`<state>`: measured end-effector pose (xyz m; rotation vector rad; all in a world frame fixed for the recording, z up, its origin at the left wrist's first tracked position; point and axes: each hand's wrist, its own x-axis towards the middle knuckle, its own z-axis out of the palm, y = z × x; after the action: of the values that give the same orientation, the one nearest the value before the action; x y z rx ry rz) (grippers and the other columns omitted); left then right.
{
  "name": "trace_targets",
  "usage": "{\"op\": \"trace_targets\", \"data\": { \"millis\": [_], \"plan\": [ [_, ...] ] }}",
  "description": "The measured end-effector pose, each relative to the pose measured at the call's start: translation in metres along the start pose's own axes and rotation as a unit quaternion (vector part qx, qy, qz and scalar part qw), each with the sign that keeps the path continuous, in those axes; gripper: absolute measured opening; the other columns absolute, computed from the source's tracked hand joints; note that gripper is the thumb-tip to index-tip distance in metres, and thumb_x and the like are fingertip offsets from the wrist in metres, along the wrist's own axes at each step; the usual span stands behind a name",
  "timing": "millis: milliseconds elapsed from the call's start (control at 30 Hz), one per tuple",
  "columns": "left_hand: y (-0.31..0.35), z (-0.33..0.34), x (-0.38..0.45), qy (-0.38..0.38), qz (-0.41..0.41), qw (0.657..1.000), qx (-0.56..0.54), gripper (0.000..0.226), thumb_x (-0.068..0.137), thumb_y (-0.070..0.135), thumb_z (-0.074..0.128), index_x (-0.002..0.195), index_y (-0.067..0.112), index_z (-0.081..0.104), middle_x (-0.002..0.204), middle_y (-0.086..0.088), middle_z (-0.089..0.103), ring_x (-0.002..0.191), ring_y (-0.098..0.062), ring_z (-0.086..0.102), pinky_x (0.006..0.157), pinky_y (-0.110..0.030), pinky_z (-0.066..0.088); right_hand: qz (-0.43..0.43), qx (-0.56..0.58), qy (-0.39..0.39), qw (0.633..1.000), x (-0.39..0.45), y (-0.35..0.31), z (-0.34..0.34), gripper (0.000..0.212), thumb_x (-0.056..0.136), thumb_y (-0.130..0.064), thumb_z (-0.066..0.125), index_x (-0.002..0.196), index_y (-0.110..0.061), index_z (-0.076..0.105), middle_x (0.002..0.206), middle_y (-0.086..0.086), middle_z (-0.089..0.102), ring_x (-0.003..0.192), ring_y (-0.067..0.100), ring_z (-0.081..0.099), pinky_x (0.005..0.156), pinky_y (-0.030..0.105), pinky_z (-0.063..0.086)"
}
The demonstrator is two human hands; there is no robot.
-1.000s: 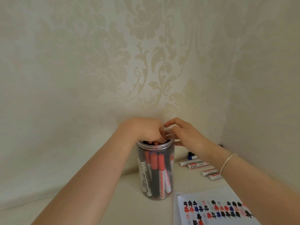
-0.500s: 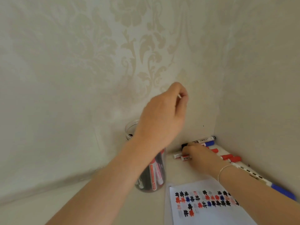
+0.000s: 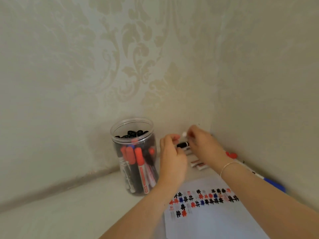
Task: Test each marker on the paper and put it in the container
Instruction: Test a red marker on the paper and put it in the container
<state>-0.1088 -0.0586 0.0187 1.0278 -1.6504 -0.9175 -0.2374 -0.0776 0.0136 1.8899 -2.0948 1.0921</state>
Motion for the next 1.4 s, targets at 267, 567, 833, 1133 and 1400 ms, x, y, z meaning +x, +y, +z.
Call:
{"op": "trace_targets", "data": {
  "millis": [267,567,833,1133,1400],
  "plan": [
    [-0.004,0.01,-0.005,-0.158,0.003,0.987,-0.025,0.035,0.099,0.027,0.049,0.132,0.023,0.04,0.117,0.011,0.059,0.097,0.016,0.054,0.084,-0.008,0.044,0.243,0.576,0.162,0.764,-0.002,-0.026,-0.06,0.009,0.092,-0.006,0.055,0.088,-0.013,0.05,0.086,0.01,0.064,0.077,0.02,0.068,0.06,0.026,0.055],
    [0.019,-0.001,-0.003,-0.193,0.063,0.977,0.064,0.015,0.092,0.01,0.053,0.095,0.024,0.057,0.076,0.014,0.059,0.068,-0.003,0.055,0.065,-0.019,0.044,0.235,0.463,0.013,0.854,-0.024,-0.036,-0.05,0.027,0.074,0.004,0.069,0.064,-0.013,0.05,0.053,0.001,0.051,0.051,0.014,0.05,0.047,0.024,0.043],
    [0.034,-0.018,-0.016,-0.298,0.067,0.948,0.088,0.019,0.101,0.032,0.039,0.099,0.028,0.058,0.066,0.016,0.043,0.067,-0.019,0.055,0.073,-0.043,0.045,0.227,0.419,-0.023,0.879,-0.044,-0.043,-0.069,0.021,0.08,-0.003,0.068,0.065,-0.005,0.053,0.055,0.011,0.054,0.041,0.014,0.049,0.04,0.021,0.041],
    [0.039,-0.026,-0.048,-0.29,0.11,0.95,0.037,0.036,0.102,0.029,0.038,0.075,0.017,0.058,0.041,0.022,0.049,0.04,0.002,0.039,0.047,-0.012,0.027,0.223,0.5,-0.012,0.837,-0.074,-0.055,-0.079,0.021,0.079,0.005,0.061,0.061,-0.001,0.053,0.051,0.013,0.047,0.038,0.02,0.042,0.038,0.025,0.034],
    [0.03,-0.03,-0.054,-0.302,0.03,0.95,-0.076,0.039,0.098,0.034,0.045,0.067,0.015,0.06,0.046,0.005,0.03,0.039,-0.008,0.023,0.041,-0.017,0.022,0.211,0.519,-0.009,0.828,-0.083,-0.062,-0.077,0.024,0.079,0.004,0.063,0.06,-0.003,0.051,0.046,0.009,0.048,0.036,0.02,0.041,0.037,0.024,0.033]
  ]
}}
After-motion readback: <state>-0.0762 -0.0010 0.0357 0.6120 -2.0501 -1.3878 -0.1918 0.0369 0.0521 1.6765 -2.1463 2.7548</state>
